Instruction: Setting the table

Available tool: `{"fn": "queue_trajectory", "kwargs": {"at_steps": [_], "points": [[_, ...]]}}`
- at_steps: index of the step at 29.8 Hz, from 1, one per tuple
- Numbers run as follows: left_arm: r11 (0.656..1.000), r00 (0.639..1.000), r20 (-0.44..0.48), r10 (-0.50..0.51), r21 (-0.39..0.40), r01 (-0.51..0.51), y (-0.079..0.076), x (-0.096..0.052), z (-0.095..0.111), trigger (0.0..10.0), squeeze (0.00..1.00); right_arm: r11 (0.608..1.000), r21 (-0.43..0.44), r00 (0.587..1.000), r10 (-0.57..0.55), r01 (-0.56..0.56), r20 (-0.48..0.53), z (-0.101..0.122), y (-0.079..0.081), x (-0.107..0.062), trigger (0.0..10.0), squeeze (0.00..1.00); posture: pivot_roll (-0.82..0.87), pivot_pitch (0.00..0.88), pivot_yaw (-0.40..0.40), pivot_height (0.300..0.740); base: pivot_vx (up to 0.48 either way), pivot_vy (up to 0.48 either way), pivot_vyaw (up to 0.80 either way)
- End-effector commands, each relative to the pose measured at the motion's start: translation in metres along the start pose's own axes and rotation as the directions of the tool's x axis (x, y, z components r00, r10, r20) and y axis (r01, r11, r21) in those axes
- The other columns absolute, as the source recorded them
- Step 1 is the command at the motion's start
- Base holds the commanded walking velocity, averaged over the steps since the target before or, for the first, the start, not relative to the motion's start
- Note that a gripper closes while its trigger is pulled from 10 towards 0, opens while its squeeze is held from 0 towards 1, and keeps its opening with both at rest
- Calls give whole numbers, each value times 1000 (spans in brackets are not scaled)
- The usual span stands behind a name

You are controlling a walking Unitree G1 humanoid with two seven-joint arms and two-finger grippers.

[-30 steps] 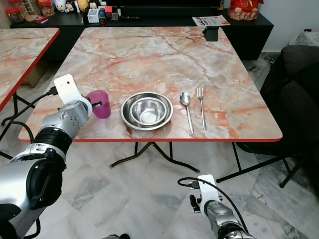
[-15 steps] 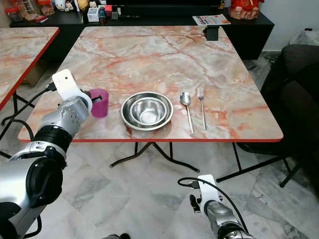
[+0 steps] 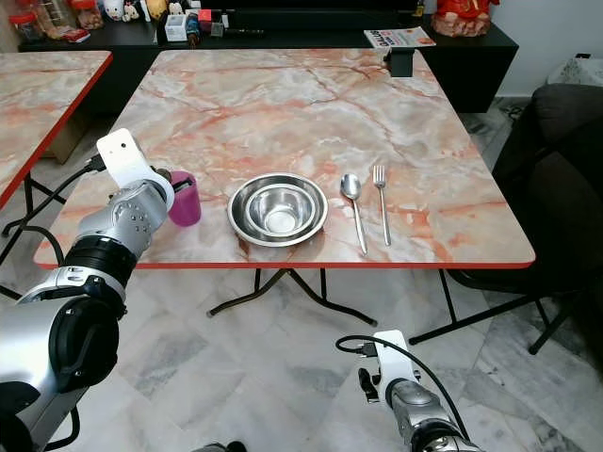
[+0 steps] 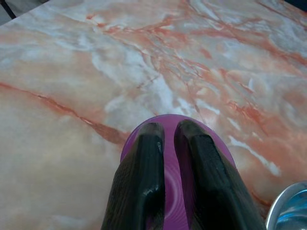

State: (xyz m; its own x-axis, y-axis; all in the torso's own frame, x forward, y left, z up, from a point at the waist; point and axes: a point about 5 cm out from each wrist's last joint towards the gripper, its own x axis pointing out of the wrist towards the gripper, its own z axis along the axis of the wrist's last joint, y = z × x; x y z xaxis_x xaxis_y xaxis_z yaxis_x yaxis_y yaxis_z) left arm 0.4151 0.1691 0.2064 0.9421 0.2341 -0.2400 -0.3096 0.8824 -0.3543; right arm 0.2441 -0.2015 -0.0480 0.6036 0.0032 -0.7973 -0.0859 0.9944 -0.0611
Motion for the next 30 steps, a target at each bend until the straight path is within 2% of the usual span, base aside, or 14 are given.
{"fn": "queue_trajectory", "kwargs": {"at_steps": [1,3,5,8,10,12,16,17,19,20,22,24,26,30], "points": [[1000,996,79,-27,-6,28,-6,-2,14,10000,0,1000,4,1000,-4,4,-11,-3,-1,0,10000,0,5,87,3,740,0,0,0],[999,991,125,-37,16,35,-4,-3,18,10000,0,1000,7,1000,-4,4,-10,-3,-1,0,10000,0,5,87,3,740,0,0,0],[988,972,234,-7,153,-30,9,-4,23,10000,0,1000,12,1000,-5,5,-7,-3,-1,0,10000,0,2,87,1,740,0,0,0],[974,957,288,20,211,-84,25,-6,25,10000,0,1000,17,1000,-7,7,-4,-3,0,0,10000,0,3,90,2,740,0,0,0],[947,941,335,53,282,-153,43,-8,24,10000,0,1000,21,1000,-7,7,-1,-3,0,0,10000,0,3,90,2,740,0,0,0],[893,920,382,85,379,-240,65,-11,23,10000,0,1000,25,1000,-7,7,1,-3,0,0,10000,0,8,94,4,740,0,0,0],[854,908,391,151,410,-319,100,-17,17,10000,0,1000,29,1000,-6,6,5,-3,2,0,10000,0,10,95,10,740,0,0,0],[827,897,403,183,430,-362,116,-22,14,10000,0,999,36,1000,-7,7,9,-3,2,0,10000,0,10,97,12,740,0,0,0],[798,885,416,209,450,-400,129,-27,12,10000,0,999,39,1000,-8,8,10,-3,2,0,10000,0,10,97,12,740,0,0,0],[761,874,421,243,475,-441,144,-33,9,10000,0,999,40,1000,-8,7,11,-3,2,0,10000,0,14,99,14,740,0,0,0],[728,865,420,275,496,-473,156,-37,7,10000,0,999,41,1000,-7,7,11,-3,3,0,10000,0,14,99,14,740,0,0,0],[671,857,415,306,544,-504,171,-45,3,10000,0,999,42,1000,-6,5,11,-3,3,0,10000,0,18,100,18,740,0,0,0],[667,857,414,307,548,-504,172,-46,3,10000,0,999,42,1000,-6,5,11,-3,3,0,10000,0,18,100,18,740,0,0,0],[596,914,296,278,693,-406,197,-53,-13,10000,0,999,44,1000,-6,6,12,-3,3,0,10000,0,19,100,22,740,0,0,0]]}}
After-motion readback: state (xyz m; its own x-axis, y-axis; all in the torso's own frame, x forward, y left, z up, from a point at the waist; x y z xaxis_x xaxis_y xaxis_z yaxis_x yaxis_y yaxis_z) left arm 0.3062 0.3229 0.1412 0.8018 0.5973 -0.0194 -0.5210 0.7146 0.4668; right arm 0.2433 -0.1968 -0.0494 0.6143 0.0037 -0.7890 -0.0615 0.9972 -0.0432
